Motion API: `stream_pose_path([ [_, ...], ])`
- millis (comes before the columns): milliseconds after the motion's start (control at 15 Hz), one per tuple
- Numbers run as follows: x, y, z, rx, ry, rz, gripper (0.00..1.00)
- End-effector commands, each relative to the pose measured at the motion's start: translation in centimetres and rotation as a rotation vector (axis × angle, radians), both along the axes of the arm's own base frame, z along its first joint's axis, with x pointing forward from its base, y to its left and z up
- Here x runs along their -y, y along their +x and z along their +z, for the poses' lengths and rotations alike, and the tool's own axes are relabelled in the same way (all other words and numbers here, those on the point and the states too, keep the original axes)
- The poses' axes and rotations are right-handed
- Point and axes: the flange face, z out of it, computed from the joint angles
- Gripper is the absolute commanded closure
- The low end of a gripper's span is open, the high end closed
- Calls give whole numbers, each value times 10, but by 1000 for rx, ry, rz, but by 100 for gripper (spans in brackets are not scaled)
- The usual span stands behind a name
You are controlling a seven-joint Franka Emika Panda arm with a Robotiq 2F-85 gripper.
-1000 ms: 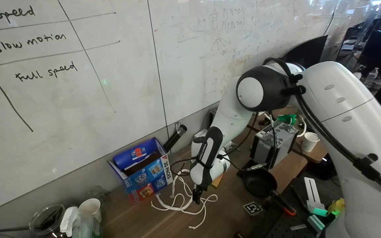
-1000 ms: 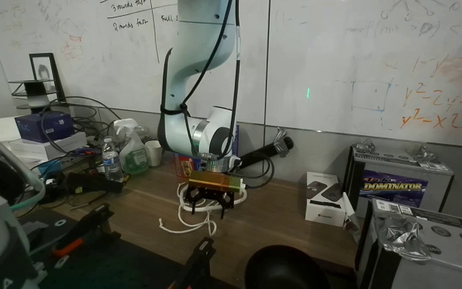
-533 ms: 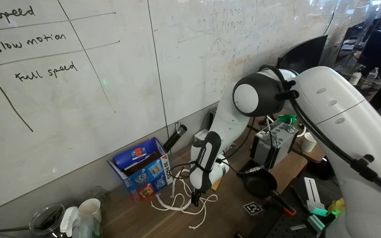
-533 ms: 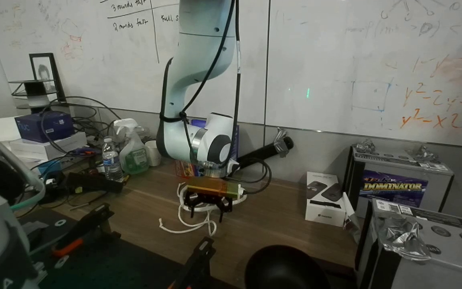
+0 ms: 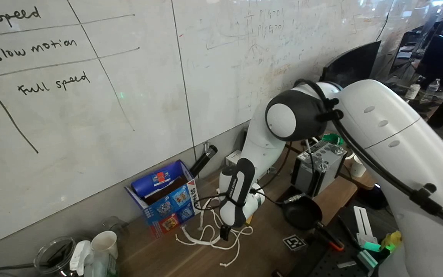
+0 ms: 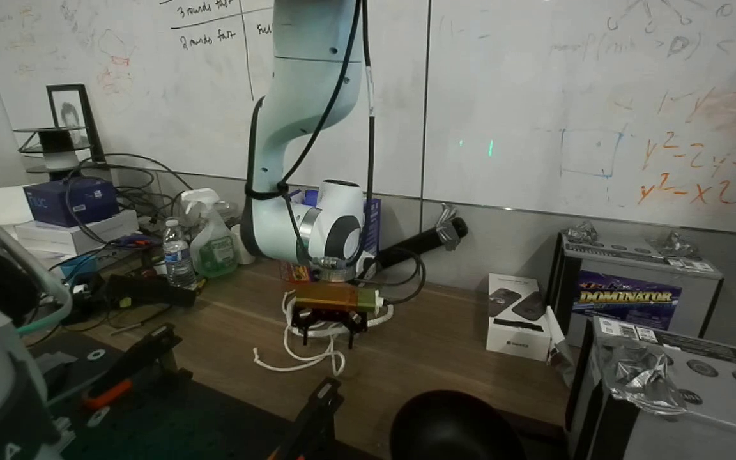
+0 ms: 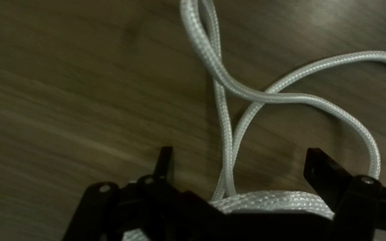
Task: Pick up the ropes and put them in the blue box.
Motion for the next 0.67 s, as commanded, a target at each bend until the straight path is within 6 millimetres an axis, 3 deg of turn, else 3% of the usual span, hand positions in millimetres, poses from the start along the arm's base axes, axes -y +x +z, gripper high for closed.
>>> stream_pose_path([
  [0, -5, 3, 1, 42, -41, 27, 0],
  [600, -8, 5, 2, 69, -86, 43, 0],
])
